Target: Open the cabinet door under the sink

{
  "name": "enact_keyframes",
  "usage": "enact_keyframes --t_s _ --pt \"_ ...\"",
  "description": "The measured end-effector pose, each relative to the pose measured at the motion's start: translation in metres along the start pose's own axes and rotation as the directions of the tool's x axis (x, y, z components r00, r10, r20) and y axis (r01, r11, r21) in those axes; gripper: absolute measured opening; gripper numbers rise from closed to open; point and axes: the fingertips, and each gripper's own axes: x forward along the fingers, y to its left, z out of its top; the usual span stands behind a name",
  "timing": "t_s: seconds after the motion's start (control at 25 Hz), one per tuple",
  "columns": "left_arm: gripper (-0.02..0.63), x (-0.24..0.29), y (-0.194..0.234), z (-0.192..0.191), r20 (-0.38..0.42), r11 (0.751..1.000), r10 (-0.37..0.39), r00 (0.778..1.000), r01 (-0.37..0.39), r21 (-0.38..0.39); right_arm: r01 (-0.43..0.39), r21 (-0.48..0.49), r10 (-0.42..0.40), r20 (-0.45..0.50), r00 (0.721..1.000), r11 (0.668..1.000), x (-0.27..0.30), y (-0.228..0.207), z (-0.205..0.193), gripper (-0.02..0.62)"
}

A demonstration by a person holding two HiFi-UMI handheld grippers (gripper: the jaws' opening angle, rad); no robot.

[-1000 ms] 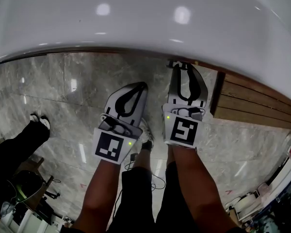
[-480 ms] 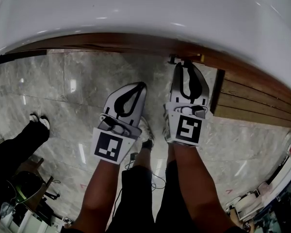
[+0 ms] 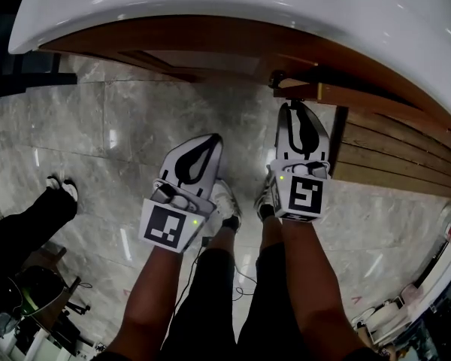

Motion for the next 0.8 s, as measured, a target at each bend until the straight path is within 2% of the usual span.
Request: enact_keyframes --t_s 0.32,0.8 --pt "0.025 -0.011 -0.021 0.008 0.012 0.998 -0.027 1.0 0.027 0.058 -0.082 0.008 0.082 -0.039 0.996 0.997 -0.03 0.001 -0.013 0.091" --pt "0.025 -0.029 -0.061 -0.01 0.018 0.996 0.082 0.996 -0.082 0.022 -0.21 -0.03 0.21 -0.022 0.978 0.977 -0.067 0.003 -0.024 0.091"
